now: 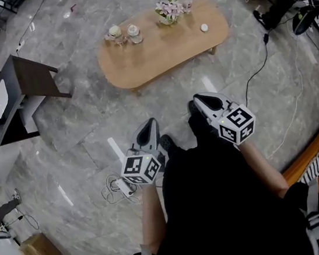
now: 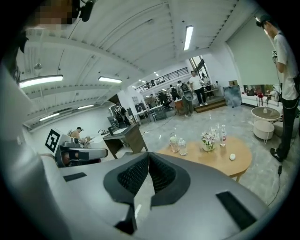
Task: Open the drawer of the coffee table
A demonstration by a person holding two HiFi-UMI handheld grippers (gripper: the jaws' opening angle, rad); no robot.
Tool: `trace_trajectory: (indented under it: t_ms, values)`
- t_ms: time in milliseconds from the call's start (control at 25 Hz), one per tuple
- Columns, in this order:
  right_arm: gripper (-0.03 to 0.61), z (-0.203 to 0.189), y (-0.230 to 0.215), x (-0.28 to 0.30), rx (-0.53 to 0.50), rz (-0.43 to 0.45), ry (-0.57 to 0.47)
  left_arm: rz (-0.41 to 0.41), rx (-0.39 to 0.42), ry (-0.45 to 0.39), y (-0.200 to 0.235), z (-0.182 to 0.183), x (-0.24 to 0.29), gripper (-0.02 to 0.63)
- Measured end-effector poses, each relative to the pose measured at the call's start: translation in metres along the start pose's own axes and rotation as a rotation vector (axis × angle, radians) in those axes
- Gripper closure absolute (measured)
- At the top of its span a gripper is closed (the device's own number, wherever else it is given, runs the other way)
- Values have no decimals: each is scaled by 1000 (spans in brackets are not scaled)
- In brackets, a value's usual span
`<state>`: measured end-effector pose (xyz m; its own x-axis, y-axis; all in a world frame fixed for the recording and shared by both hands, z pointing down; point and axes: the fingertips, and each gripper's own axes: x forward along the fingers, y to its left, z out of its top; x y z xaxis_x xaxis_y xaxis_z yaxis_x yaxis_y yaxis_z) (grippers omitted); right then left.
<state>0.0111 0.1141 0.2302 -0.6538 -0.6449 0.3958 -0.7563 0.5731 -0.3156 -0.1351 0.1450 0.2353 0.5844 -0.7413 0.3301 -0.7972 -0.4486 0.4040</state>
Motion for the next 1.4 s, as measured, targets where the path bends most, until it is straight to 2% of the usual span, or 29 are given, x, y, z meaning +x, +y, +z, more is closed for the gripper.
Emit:
trace_trajectory:
  t_ms: [120, 320, 440, 560, 760, 1080, 1200, 1400]
  values:
    - [566, 8, -31, 9, -23, 43, 20, 66, 65, -26, -6, 9, 29, 601]
    - [566, 4, -77, 30, -72, 119, 91, 136, -6, -45, -6, 8, 73, 601]
    - [566, -11, -103, 44, -75, 150, 158, 190, -27, -7, -3, -5, 90, 601]
    - [566, -31, -132, 60, -46, 138, 215, 218, -67, 45, 4, -24, 98, 601]
    - [566, -66, -174, 94, -51, 74, 241, 217, -80, 144, 34, -65, 117, 601]
    - [566, -136, -205, 152, -56, 35, 261, 148, -135, 145, 101, -122, 168, 601]
    - [566, -178, -210, 166, -66, 33, 308, 119, -142, 175, 118, -160, 183, 601]
    - [566, -240, -230, 197, -88, 19, 356, 132, -135, 255, 161, -230, 209, 601]
